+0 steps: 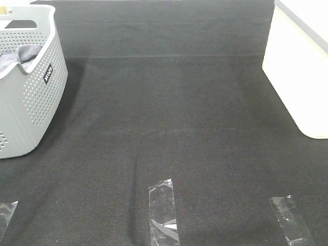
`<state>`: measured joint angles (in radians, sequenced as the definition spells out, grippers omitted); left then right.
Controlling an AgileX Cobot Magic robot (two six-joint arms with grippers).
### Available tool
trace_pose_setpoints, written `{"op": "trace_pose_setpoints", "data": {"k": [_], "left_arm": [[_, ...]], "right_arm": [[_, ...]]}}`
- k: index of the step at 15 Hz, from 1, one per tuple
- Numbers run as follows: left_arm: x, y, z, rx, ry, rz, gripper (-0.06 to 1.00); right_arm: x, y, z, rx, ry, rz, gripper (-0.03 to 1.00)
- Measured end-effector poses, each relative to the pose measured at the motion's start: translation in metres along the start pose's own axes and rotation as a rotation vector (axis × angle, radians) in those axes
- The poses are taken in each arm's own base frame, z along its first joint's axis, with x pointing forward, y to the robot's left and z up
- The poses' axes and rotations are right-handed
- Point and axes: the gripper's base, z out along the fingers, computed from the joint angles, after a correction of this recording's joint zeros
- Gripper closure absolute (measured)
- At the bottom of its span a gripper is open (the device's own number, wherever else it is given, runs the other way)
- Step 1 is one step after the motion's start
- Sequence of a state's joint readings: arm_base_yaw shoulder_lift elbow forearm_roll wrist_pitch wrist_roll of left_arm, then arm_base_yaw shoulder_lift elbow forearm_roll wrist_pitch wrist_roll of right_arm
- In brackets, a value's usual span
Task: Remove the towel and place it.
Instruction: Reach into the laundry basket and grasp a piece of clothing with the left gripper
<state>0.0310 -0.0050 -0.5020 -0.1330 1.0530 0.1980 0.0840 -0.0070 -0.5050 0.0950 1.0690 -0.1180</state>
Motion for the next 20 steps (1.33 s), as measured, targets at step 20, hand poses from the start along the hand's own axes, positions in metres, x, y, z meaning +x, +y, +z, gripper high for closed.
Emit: {"op": "trace_pose_setpoints", "data": {"k": [20], "left_arm": [[-0.154,0.042,0.13,-0.068,0.012,-0.046,0.18]], "right_arm": [[0.0,0.0,0.0,0.0,0.0,0.0,0.26]]}}
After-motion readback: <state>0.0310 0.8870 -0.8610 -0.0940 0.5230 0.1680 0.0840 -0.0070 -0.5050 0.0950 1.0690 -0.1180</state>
